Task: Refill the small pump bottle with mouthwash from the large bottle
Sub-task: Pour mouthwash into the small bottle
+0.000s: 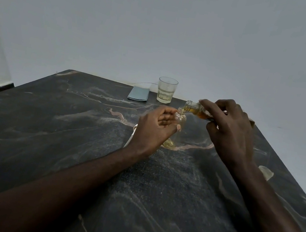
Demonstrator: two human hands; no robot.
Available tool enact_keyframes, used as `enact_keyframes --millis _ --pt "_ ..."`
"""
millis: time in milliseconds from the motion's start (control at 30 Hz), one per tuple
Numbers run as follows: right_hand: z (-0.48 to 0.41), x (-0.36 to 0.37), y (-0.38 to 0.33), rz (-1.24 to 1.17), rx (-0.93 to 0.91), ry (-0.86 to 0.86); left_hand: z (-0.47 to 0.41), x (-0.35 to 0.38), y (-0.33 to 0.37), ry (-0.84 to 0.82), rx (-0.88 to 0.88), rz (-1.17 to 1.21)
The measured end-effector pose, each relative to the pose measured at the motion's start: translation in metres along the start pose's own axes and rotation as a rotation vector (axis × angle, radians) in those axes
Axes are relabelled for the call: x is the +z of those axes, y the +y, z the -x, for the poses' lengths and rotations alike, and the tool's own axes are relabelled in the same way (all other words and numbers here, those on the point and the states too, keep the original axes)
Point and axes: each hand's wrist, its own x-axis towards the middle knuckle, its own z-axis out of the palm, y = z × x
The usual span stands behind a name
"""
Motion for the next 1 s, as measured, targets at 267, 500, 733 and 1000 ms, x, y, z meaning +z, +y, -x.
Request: enact_keyframes --millis 267,500,733,1000 --pt "-0.0004 -0.0016 -0.0018 0.011 0.001 -0.003 0.0 -0.0005 -0.0006 -0.003 -0.002 -0.001" --pt "-0.0005 -0.0008 0.0 0.012 -0.004 -0.003 -0.0003 -0.0001 -0.001 -0.006 -0.004 0.003" --pt "0.0 0.0002 0.0013 0.018 -0.008 -0.008 0.0003 -0.0003 0.0004 -0.018 -0.009 0.011" --pt "-0.0005 -0.0001 0.0018 0.012 -0.001 -0.011 0.0009 -0.0005 0.0001 -0.02 -0.009 0.021"
